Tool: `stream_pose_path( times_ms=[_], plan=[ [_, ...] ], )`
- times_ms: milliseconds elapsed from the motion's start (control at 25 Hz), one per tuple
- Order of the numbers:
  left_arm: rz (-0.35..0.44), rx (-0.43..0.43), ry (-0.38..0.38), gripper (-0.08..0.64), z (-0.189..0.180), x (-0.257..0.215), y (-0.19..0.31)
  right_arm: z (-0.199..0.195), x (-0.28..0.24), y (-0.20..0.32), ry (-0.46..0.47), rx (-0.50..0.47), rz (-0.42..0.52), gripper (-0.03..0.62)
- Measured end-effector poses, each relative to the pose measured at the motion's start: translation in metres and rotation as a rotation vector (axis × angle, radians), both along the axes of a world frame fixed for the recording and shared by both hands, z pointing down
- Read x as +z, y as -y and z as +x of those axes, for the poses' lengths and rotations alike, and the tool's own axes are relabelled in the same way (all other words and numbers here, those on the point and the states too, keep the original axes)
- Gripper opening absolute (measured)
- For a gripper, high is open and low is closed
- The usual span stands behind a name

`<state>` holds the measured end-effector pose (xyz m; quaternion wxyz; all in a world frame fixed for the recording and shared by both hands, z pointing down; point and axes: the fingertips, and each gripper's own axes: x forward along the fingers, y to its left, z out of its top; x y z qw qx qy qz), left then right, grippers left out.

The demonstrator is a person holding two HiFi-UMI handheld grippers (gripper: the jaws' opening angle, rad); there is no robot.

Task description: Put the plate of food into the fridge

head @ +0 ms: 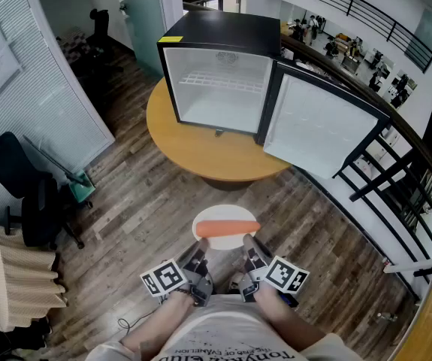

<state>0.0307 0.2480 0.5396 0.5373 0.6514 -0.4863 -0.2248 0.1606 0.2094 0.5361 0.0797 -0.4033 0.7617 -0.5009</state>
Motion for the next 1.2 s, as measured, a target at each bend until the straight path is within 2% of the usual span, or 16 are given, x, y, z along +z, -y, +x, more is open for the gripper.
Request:
stream_pose_path(
  times_ms=[720,1200],
  plan=[
    [-0.002,0.006,-0.014,0.044,-0.001,0.002,0.005,-0.001,0.002,0.005,0.011,0.002,-0.005,0.058],
    [0.000,0.039,-0.025,0.044,-0.045,0.006,-0.001,-0.046,0.002,-0.002,0.007,0.019,-0.004,0.057]
  ],
)
